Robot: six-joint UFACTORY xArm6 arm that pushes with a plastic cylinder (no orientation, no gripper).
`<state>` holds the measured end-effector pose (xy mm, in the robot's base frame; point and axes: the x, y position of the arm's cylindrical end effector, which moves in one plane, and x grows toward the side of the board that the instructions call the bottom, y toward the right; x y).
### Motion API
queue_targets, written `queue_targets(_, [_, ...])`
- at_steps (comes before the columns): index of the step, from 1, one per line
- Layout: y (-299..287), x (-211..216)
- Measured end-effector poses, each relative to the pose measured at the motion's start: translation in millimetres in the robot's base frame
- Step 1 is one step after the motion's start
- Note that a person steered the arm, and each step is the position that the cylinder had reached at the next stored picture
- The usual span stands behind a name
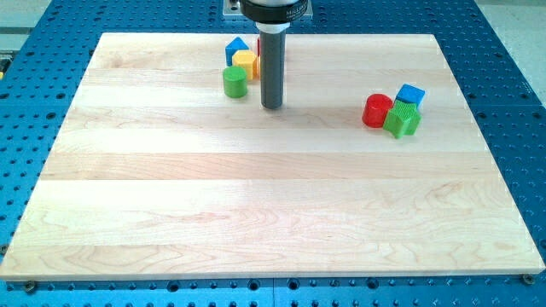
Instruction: Push the cube into the red circle
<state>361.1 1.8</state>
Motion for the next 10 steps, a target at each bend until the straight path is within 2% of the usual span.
queue_targets(3, [18,8])
queue_targets(5, [171,-53])
queue_targets(6, [197,-55])
queue_targets(8, [184,-12])
queue_targets(9, [169,30])
queue_targets(10, [197,-1])
